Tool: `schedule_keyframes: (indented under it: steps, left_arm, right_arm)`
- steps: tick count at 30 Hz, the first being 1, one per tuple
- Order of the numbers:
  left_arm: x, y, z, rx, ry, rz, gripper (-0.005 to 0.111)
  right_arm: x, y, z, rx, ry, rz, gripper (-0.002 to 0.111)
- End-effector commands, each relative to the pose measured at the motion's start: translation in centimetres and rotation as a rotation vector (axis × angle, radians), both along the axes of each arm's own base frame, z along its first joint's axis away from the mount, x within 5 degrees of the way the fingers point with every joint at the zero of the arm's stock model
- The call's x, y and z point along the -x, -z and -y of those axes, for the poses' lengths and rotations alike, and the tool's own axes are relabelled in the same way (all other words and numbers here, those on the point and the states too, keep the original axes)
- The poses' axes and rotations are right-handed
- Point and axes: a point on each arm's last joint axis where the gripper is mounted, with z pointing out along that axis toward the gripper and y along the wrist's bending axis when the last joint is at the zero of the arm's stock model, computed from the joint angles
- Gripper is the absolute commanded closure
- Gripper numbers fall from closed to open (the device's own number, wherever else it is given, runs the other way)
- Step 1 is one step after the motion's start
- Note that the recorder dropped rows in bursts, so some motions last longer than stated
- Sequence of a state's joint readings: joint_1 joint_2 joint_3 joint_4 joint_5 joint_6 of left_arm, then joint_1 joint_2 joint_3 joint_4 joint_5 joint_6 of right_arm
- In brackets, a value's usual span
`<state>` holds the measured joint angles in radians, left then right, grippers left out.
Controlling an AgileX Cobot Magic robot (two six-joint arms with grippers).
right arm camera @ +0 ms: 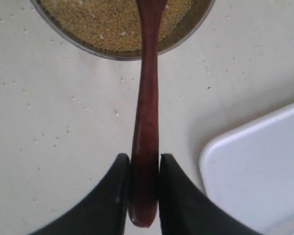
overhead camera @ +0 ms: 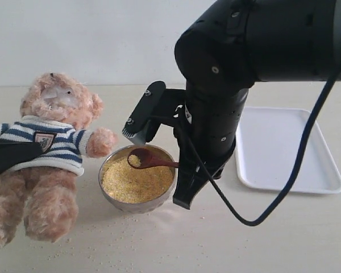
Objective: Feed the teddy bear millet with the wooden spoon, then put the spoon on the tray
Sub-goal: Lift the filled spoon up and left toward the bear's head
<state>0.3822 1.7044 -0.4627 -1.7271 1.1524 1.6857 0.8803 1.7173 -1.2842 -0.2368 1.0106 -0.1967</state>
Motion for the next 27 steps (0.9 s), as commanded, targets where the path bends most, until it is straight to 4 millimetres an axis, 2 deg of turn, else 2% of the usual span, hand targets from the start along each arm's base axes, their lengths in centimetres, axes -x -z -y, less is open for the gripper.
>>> schedule_keyframes:
  steps: [1,7,18,22,27]
  left_arm:
    - [0.0,-0.4,0.3,0.023,0.009,0.031,0.102]
    - [0.0,-0.4,0.3,0.023,0.009,0.031,0.102]
    - [0.1,-0.3,0.3,0.032,0.006,0.017,0.102]
    - [0.2,-0.2,0.4,0.034,0.006,0.014,0.102]
    - [0.2,-0.2,0.4,0.043,0.001,0.002,0.102]
  right_arm:
    - [-1.5,-0.6,1.5,-0.002,0.045,0.009,0.108]
    - [-1.8,-2.0,2.0,-0.049,0.060,0.024,0.108]
    - [-1.8,-8.9,1.8,-0.192,0.035,0.149,0.108]
    - [-1.8,-12.0,0.5,-0.356,0.026,0.158,0.108]
    - [-1.3,-14.4,-0.6,-0.519,-0.006,0.133,0.108]
